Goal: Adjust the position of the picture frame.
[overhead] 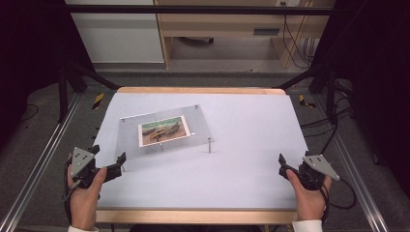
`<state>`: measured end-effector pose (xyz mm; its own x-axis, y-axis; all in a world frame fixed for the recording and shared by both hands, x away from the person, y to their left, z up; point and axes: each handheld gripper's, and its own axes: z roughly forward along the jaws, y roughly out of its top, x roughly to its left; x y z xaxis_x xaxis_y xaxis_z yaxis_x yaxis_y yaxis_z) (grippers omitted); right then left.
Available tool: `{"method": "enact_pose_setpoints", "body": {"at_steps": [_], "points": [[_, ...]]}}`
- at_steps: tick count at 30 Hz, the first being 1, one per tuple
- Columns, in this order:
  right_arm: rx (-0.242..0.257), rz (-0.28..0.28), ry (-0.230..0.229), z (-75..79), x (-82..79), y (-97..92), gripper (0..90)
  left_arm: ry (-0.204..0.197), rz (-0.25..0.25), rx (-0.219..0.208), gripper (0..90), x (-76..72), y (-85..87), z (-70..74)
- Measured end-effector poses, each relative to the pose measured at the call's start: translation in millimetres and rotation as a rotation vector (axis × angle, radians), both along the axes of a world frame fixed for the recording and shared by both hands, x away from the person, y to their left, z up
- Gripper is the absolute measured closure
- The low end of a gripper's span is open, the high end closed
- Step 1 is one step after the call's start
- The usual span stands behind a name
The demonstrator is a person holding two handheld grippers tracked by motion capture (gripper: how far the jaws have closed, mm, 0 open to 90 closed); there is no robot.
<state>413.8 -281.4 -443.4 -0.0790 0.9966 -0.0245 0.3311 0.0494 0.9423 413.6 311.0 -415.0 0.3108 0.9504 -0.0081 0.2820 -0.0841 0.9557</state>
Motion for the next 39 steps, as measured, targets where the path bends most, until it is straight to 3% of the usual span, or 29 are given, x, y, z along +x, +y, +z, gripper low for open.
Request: {"method": "enact_pose_setpoints", "body": {"at_steps": [3,6,11,19,23,25,31,35,36,39], "points": [[0.001,-0.001,0.013,-1.6,0.6,0.1,13.3,0.006,-0.002,-0.012,4.9,-3.0,1.9,0.5],[0.018,0.012,0.044,-4.8,2.9,-2.4,14.6,0.014,-0.02,0.03,5.8,-14.6,3.8,1.0],[0.022,0.025,0.064,-7.0,4.9,-2.5,15.1,0.059,-0.041,0.041,7.9,-23.6,5.3,-1.1],[0.036,0.031,0.092,-9.1,6.3,-3.8,15.3,0.13,-0.061,0.121,4.5,-19.2,4.0,-15.8],[0.039,0.034,0.115,-10.8,7.2,-4.2,15.3,0.145,-0.059,0.131,4.5,-19.6,4.7,-18.2],[0.038,0.036,0.118,-11.2,7.3,-4.8,15.3,0.148,-0.042,0.169,5.2,-24.2,5.0,-20.2],[0.036,0.032,0.128,-12.5,8.7,-5.4,15.6,0.15,0.003,0.164,7.6,-28.8,9.6,-22.3],[0.033,0.03,0.132,-13.2,9.4,-5.0,16.1,0.179,0.008,0.165,14.8,-22.6,10.2,-30.2],[0.033,0.033,0.129,-13.1,9.4,-5.0,16.2,0.205,-0.004,0.159,16.1,-16.3,9.1,-35.9],[0.027,0.036,0.13,-13.1,9.5,-4.6,16.3,0.221,-0.008,0.149,23.1,-5.1,8.0,-40.8]]}}
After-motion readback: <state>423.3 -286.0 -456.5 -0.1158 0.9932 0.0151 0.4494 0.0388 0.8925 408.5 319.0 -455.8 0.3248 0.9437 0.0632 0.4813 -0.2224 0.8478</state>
